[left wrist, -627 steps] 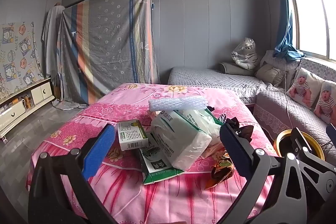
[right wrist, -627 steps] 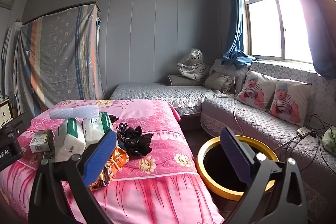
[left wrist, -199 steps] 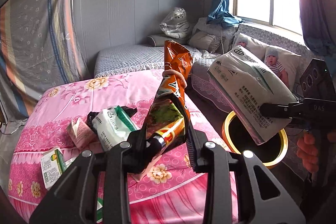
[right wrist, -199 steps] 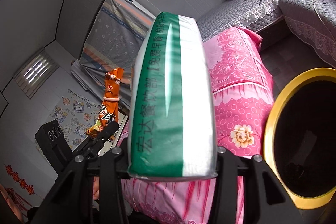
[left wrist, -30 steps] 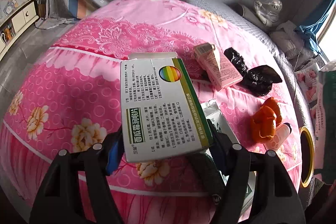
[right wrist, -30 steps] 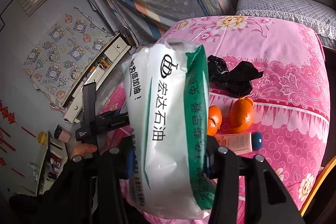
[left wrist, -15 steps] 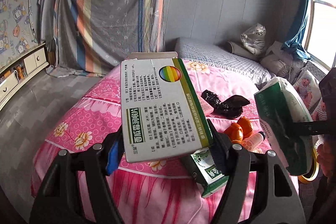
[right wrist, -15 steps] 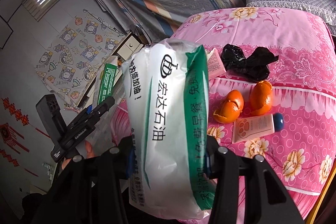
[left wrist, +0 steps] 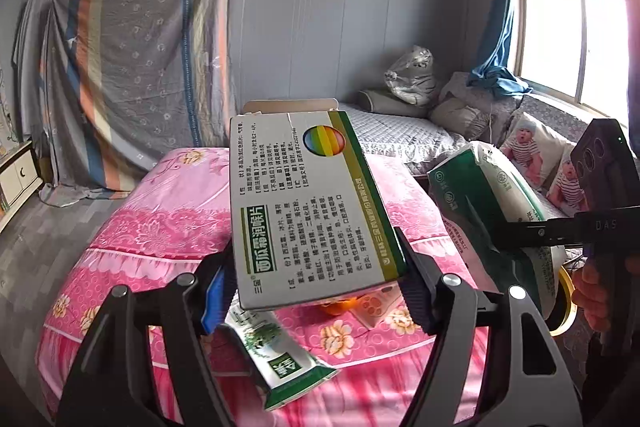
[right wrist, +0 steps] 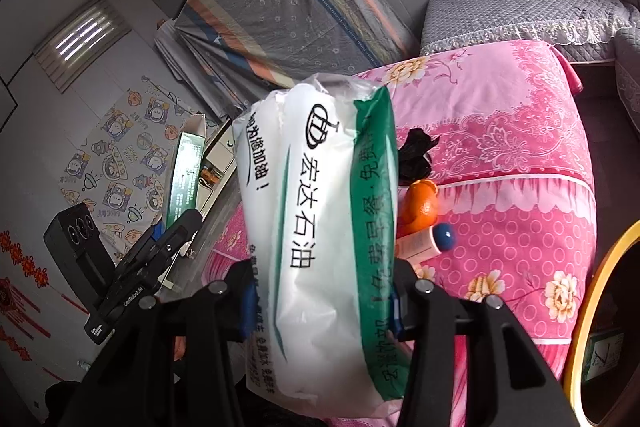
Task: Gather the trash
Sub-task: 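Carry both items over the yellow bin and open both grippers to drop them, then move the right gripper to the green-white milk carton and close on it, then grasp the black plastic bag with the left gripper while the right holds the milk carton, then carry the carton and black bag over the yellow bin and open both grippers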
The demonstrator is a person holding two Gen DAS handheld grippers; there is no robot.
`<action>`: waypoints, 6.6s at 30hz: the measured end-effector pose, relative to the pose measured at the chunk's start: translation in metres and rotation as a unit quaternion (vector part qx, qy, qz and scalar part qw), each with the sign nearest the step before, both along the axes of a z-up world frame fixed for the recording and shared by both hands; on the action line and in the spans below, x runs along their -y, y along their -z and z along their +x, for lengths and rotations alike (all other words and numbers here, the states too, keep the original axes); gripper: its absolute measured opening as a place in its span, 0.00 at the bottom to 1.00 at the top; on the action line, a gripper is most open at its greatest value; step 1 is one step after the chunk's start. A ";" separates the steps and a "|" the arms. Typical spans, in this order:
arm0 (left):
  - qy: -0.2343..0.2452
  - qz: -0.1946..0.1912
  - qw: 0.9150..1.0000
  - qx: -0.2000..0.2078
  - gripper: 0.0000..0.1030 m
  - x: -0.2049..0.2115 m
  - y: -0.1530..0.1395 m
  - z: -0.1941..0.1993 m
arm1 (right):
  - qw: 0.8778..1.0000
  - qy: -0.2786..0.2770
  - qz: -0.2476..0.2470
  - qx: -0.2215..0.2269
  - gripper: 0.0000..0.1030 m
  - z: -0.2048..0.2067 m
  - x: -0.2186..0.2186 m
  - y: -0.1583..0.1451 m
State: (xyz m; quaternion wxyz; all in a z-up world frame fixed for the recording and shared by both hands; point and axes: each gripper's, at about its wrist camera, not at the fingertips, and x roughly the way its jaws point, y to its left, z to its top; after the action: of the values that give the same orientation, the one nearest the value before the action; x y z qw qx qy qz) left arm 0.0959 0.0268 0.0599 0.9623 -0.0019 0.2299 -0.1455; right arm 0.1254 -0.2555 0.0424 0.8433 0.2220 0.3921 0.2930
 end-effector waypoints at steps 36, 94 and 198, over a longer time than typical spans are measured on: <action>0.259 0.016 0.966 0.007 0.65 0.235 0.014 -0.004 | 0.946 0.322 0.002 -0.025 0.43 -0.082 0.247 0.074; 0.106 -0.015 0.991 -0.082 0.92 0.059 0.078 0.035 | 0.986 0.166 -0.032 -0.018 0.72 -0.027 0.121 0.075; 0.109 0.071 0.975 -0.182 0.02 0.074 0.090 0.243 | 0.989 0.122 0.042 -0.070 0.51 -0.046 0.117 0.085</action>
State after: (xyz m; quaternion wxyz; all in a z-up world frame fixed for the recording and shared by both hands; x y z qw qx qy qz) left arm 0.3388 -0.0468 -0.0301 0.8802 0.0652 0.4102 -0.2296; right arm 0.0797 -0.3722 -0.0427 0.8330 0.3234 0.4077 0.1879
